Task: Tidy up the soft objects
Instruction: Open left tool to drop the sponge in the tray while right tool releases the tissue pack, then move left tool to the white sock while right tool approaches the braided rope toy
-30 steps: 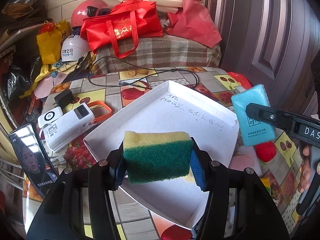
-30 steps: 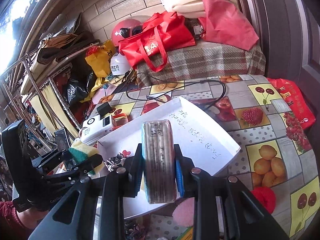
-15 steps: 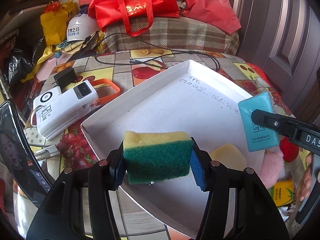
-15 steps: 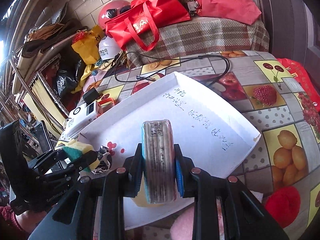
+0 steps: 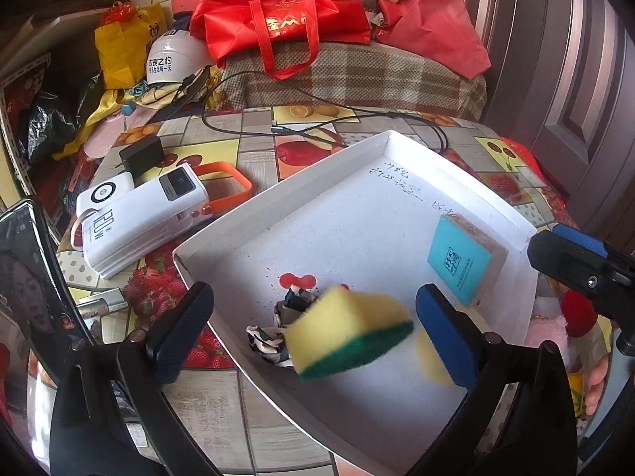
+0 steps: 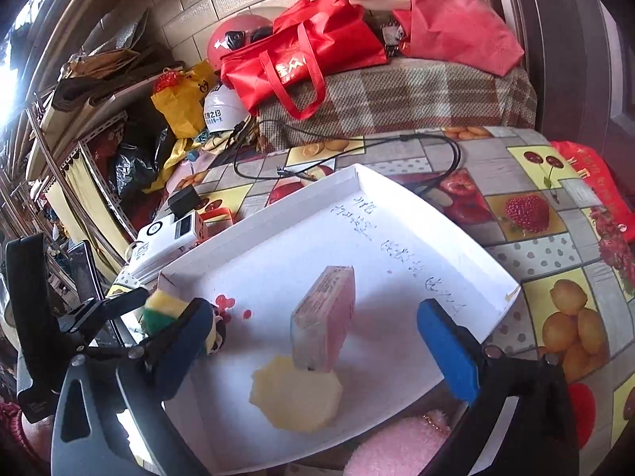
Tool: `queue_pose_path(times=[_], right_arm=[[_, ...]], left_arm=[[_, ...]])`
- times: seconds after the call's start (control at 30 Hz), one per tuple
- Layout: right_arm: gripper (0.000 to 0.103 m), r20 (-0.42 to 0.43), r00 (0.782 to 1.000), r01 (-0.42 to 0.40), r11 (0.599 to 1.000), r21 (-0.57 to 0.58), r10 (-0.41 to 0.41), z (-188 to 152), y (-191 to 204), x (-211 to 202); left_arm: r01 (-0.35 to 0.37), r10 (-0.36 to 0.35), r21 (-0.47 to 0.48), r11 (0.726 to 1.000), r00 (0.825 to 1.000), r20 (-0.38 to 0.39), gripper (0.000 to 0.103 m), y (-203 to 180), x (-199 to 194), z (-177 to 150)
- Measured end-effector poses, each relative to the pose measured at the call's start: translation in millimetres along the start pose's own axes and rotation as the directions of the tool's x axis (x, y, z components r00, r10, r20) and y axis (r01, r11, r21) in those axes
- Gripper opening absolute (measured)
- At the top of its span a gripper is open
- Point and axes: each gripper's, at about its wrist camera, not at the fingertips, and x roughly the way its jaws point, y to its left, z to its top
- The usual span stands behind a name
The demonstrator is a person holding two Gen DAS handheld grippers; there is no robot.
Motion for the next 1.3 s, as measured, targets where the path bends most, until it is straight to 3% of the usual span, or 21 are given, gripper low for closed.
queue_pose_path(times=[0.27,0.4,0.63,0.83,0.87,0.97,1.1,1.23,1.3], right_arm=[[0.103,0.109,0.993,0.052,0.998,0.035,-0.055,-7,-12,-56],[0.103,0.155,0.978,0.129,0.990,0.060,-0.137,-14,-25,-91],[0.103,0.219,0.926,0.279,0.949,0.151,-0.307,-34,-59,-153],[0.103,0.200,0.860,0.413,0.871,0.266,-0.469,-53,-88,-196],[0.103,0.192,0.859,0.410,0.863,0.295,-0.474,-57,-95,-202],[0.103,0.149,0.885,0.367,0.857,0.361,-0.441,-69,-111,-210],[0.103,0.115,0.875,0.402,0.838,0.369,-0.471,-84,-111,-216],[0.103,0.132,0.865,0.418,0.841,0.342,-0.484,-93,-103,-224],[0.103,0.146,0.871,0.401,0.851,0.339,-0.469,-96,-101,-228]], left_arm=[[0.018,-0.019,0.024,1.000,0.998,0.059,0.103,-14,-37,-4],[0.064,-0.067,0.036,0.997,0.995,0.073,0.103,-24,-58,-15],[0.115,-0.118,0.065,0.991,0.992,0.041,0.103,-42,-80,-37],[0.120,-0.125,0.074,0.990,0.989,0.074,0.103,-46,-101,-40],[0.121,-0.127,0.078,0.990,0.989,0.079,0.103,-46,-104,-41],[0.127,-0.134,0.082,0.988,0.988,0.074,0.103,-49,-109,-45],[0.136,-0.142,0.090,0.987,0.988,0.059,0.103,-53,-114,-53],[0.147,-0.152,0.098,0.984,0.987,0.054,0.103,-57,-119,-59],[0.157,-0.162,0.102,0.982,0.986,0.040,0.103,-58,-118,-63]])
